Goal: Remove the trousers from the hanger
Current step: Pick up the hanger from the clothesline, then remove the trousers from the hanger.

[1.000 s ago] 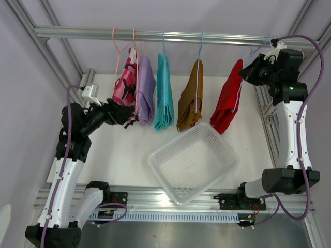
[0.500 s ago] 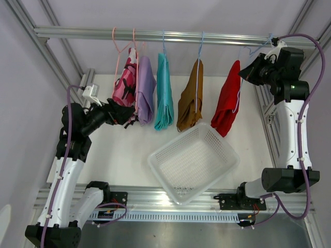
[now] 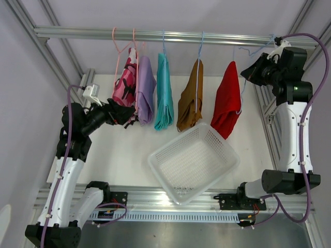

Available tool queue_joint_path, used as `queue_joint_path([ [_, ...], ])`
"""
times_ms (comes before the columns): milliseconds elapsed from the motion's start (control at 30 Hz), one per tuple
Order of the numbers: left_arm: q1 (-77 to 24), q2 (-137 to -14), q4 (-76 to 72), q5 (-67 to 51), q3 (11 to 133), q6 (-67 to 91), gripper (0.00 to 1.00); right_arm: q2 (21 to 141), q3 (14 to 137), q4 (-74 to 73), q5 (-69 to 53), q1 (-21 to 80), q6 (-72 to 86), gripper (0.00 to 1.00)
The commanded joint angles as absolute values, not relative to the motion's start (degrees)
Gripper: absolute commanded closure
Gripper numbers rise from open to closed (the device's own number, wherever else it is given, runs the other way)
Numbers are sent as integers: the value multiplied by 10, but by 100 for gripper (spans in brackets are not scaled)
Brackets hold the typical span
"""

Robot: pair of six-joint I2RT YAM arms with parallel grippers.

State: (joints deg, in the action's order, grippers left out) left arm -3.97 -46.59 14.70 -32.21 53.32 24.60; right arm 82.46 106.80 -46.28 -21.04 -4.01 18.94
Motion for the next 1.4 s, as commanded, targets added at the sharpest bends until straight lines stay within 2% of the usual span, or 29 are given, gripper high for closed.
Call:
queue_joint_path([
  [0,-38,-465,135,-335,542,257,1,745,1101,-251,-183,-48,167,100],
  [567,-38,-465,134,-339,542,258,1,716,1109,-262,-171,-47,163,100],
  [967,-46,-467,136,-347,545,257,1,618,956,-217,-179,-10,188,100],
  [1133,-83,-461,152,-311,551,236,1,563,873,-198,-118,36,189,100],
  [1367,-182,-462,175,-200,558,206,0,560,866,-217,0,133,184,100],
])
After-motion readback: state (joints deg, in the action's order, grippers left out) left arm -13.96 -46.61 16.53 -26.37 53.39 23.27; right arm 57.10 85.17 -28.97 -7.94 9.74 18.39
